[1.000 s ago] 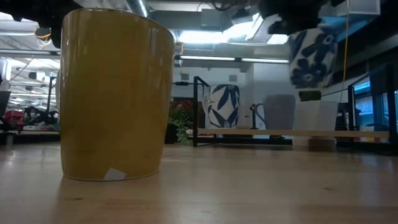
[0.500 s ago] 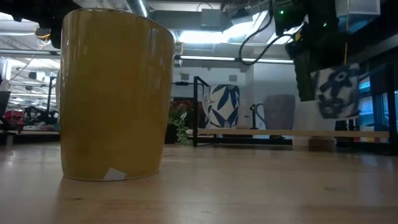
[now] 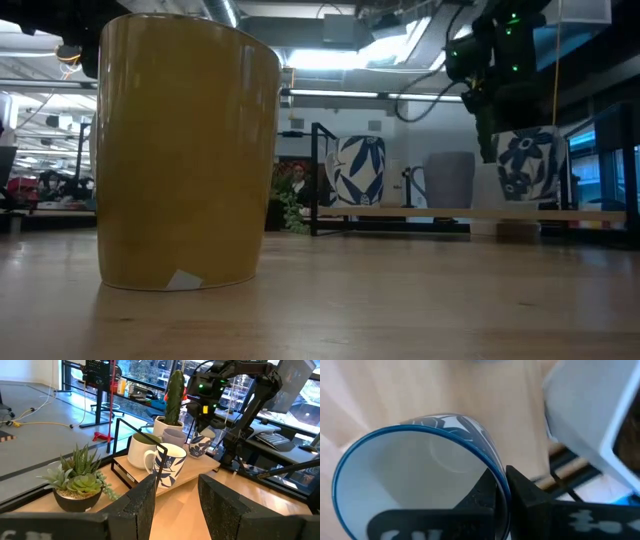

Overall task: Place coffee mugs
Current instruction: Put the blue patterned mug on the shelf

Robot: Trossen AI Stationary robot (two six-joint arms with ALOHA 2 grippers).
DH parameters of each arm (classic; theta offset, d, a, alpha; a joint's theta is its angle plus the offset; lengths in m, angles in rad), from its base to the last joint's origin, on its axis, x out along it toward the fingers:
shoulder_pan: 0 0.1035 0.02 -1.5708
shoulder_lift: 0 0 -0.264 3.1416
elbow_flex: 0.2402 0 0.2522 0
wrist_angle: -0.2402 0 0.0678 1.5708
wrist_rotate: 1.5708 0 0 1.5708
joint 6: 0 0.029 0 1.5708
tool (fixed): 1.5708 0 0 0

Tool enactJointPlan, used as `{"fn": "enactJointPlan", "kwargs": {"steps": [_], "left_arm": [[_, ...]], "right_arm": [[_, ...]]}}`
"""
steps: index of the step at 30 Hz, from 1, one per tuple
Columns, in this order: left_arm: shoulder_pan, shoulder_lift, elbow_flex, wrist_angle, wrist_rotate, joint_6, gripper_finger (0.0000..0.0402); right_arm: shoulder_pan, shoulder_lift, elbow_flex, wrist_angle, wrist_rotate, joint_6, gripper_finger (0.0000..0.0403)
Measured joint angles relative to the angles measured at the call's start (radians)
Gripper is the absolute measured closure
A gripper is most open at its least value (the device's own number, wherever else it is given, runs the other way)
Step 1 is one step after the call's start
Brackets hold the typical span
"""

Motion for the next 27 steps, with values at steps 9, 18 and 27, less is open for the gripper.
{"fn": "enactJointPlan", "kwargs": {"steps": [9,18,27], "left_arm": [[0.000,0.000,0.000,0.000,0.000,0.000,0.0259],[0.000,0.000,0.000,0.000,-0.004,0.000,0.0259],[0.000,0.000,0.000,0.000,-0.004,0.000,0.0259]], "right_arm": [[-0.140,-0.007,-0.040,0.068,-0.023,-0.071,0.0403],[-0.170,-0.007,-0.046,0.077,0.000,-0.107,0.0397],[-0.170,-0.007,-0.045,0.097,0.032,-0.107,0.0362]]}}
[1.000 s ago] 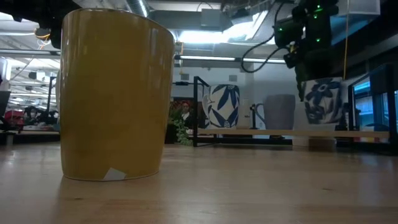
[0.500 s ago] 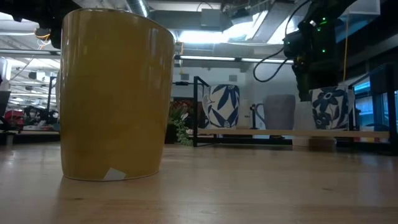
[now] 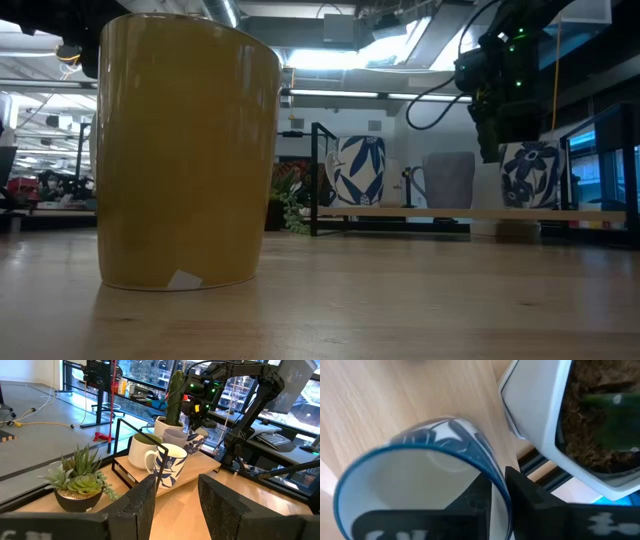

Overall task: Place coffee mugs
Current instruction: Put the blue patterned mug on the shelf, then put the yellow mug aligned with the light blue mug on the shelf

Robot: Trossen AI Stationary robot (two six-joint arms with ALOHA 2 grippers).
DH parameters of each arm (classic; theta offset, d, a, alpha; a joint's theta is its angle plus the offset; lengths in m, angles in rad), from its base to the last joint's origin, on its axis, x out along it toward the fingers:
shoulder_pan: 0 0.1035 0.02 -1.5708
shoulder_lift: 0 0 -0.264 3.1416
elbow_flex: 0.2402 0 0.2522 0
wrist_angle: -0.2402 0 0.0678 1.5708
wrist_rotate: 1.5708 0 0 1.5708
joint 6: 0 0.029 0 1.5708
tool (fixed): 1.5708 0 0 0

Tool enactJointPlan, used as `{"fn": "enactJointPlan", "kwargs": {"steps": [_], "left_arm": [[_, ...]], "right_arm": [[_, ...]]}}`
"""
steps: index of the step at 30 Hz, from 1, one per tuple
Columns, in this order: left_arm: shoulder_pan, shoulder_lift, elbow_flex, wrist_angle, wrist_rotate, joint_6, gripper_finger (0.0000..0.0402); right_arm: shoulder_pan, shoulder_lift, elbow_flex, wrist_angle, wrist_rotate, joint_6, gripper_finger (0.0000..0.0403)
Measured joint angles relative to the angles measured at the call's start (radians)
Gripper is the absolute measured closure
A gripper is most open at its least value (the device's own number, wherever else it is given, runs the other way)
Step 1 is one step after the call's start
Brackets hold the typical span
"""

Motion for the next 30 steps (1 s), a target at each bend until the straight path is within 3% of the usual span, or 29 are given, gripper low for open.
{"fn": "enactJointPlan", "kwargs": {"steps": [13,23,30], "left_arm": [[0.000,0.000,0.000,0.000,0.000,0.000,0.0259],[0.000,0.000,0.000,0.000,0.000,0.000,0.0259],[0.000,0.000,0.000,0.000,0.002,0.000,0.0260]], "right_arm": [[0.000,0.000,0.008,0.008,0.041,-0.002,0.0295],[0.001,0.000,0.153,-0.027,0.050,0.009,0.0283],[0.023,-0.016,0.263,-0.079,-0.059,0.020,0.0283]]}}
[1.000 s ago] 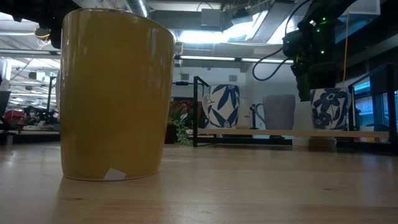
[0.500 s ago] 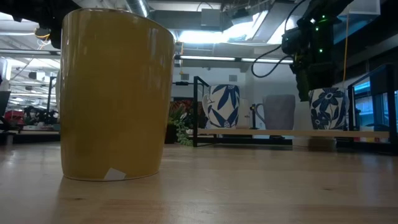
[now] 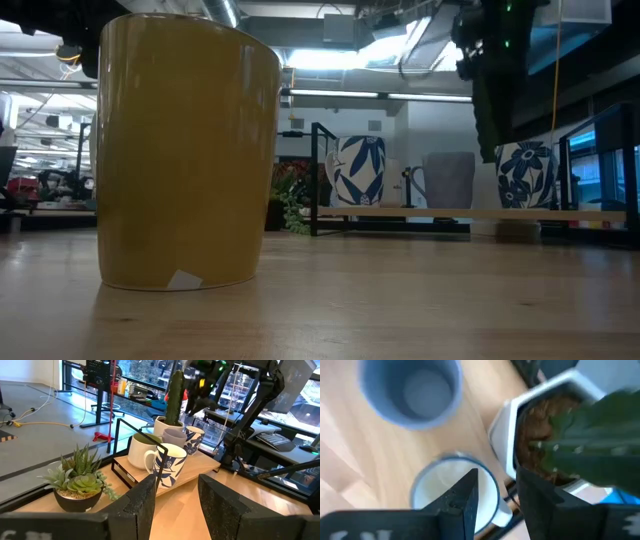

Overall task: Place coffee mugs
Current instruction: Put the yellow mug aligned with the light blue mug on the shelf

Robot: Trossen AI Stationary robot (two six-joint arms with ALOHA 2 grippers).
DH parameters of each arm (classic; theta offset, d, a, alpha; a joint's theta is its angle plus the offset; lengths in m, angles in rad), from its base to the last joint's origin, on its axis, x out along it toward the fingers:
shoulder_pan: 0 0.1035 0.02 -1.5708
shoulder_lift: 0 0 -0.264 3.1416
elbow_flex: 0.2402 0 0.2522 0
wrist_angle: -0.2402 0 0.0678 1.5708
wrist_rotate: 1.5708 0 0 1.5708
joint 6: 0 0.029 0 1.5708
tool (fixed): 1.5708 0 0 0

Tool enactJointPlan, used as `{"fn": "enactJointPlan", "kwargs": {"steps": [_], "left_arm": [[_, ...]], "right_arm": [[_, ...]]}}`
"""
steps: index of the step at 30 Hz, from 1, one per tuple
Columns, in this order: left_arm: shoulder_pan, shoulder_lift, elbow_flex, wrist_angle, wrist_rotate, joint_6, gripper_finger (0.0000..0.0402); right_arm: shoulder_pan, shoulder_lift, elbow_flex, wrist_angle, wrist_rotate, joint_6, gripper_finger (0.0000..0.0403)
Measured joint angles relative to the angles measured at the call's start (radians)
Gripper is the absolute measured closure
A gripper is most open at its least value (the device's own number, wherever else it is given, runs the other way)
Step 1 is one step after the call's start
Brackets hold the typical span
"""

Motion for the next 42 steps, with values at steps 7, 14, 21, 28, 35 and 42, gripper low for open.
{"fn": "enactJointPlan", "kwargs": {"steps": [7,14,21,28,35,42], "left_arm": [[0.000,0.000,0.000,0.000,0.107,0.000,0.0259],[0.000,0.000,0.000,0.000,0.217,-0.001,0.0259],[0.000,0.000,0.000,-0.001,0.209,0.000,0.0259],[0.000,0.000,0.000,-0.001,0.220,0.000,0.0259],[0.000,0.000,0.000,-0.008,0.243,-0.001,0.0259],[0.000,0.000,0.000,-0.099,0.220,-0.034,0.0259]], "right_arm": [[0.226,-0.066,0.081,0.050,-0.110,0.088,0.0283],[0.693,-0.047,0.082,0.223,0.029,0.353,0.0283],[1.066,0.156,0.082,0.607,0.306,0.446,0.0283],[1.178,0.412,0.080,0.971,0.296,0.420,0.0283],[1.189,0.549,0.080,1.161,0.146,0.424,0.0261],[1.189,0.597,0.079,1.129,0.135,0.468,0.0200]]}}
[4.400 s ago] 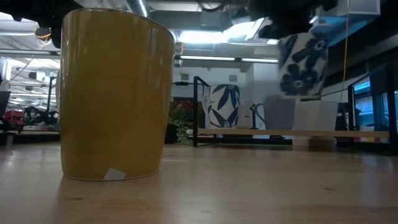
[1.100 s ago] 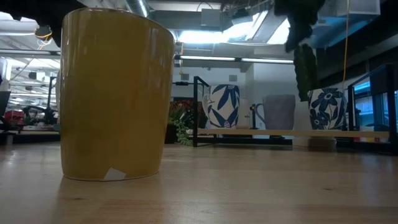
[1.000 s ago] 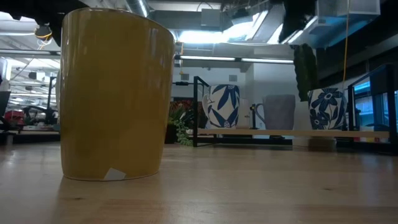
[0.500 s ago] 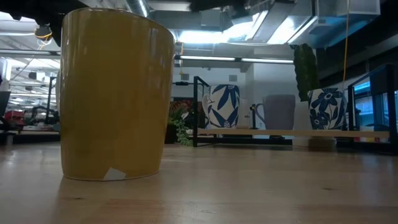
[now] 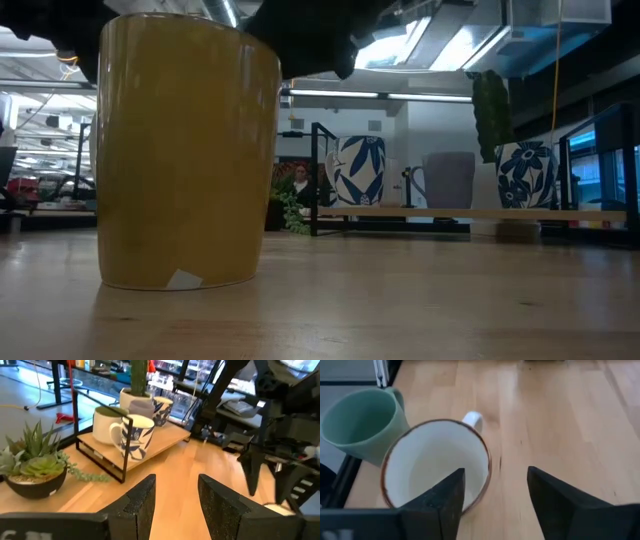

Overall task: Place coffee mugs
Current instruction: Put the yellow mug aligned with the light blue mug on the shelf

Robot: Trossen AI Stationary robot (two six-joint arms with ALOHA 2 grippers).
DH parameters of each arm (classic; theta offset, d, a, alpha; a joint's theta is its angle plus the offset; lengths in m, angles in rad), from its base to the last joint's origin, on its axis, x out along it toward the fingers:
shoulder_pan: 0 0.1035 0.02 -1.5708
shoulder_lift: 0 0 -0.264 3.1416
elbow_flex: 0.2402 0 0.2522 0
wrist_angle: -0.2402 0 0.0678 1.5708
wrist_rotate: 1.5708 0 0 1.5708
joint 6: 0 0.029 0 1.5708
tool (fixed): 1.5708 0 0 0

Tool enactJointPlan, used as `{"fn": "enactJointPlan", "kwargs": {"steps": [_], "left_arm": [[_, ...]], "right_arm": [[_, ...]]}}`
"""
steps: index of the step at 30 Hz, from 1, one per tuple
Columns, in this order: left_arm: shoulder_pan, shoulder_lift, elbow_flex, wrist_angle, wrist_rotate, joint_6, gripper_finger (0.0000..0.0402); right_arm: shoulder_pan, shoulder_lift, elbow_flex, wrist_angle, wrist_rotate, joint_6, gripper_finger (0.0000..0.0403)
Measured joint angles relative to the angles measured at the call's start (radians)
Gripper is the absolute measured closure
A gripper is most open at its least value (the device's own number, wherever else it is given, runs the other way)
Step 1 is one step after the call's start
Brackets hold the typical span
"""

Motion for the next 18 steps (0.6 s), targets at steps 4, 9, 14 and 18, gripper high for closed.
{"fn": "enactJointPlan", "kwargs": {"steps": [4,9,14,18], "left_arm": [[0.000,0.000,0.000,-0.006,-0.001,-0.001,0.0259],[0.000,0.000,0.000,-0.010,-0.001,-0.026,0.0259],[0.000,0.000,0.000,-0.009,-0.001,-0.028,0.0259],[0.000,0.000,0.000,-0.010,-0.001,-0.030,0.0259]], "right_arm": [[0.000,0.014,0.001,0.004,-0.007,0.013,0.0196],[0.000,0.046,0.001,0.013,-0.058,0.040,0.0207],[-0.002,0.071,0.005,0.012,-0.127,0.077,0.0217],[-0.002,0.072,0.005,0.008,-0.121,0.095,0.0237]]}}
